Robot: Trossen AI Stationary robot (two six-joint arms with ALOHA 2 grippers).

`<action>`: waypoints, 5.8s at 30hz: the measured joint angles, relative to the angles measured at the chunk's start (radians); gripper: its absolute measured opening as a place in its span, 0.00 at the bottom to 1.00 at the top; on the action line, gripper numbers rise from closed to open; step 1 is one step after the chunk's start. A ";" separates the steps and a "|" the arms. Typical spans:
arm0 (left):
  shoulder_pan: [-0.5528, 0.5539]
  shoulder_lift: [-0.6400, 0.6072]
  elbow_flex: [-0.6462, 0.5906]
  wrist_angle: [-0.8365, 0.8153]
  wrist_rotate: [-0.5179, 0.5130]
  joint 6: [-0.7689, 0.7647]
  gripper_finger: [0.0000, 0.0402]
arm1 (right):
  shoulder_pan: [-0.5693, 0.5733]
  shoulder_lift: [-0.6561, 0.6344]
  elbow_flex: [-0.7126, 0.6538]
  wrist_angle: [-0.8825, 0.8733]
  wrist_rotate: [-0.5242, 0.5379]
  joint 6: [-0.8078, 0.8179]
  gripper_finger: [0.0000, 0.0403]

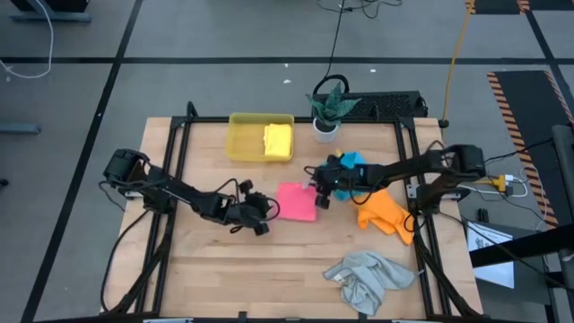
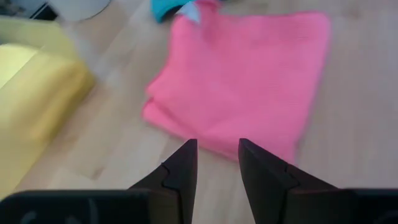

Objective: Fold microfiber towels
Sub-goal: Fold the pink microfiber cloth

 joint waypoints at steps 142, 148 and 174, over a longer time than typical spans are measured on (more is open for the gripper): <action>-0.095 0.147 0.000 0.144 0.087 0.088 0.29 | 0.276 0.409 0.255 0.279 -0.319 -0.134 0.01; -0.110 0.112 0.000 0.037 0.058 0.078 0.29 | 0.262 0.417 0.255 0.285 -0.319 -0.135 0.01; -0.154 0.107 0.001 0.260 0.148 0.160 0.29 | 0.283 0.237 0.255 0.107 -0.078 -0.078 0.42</action>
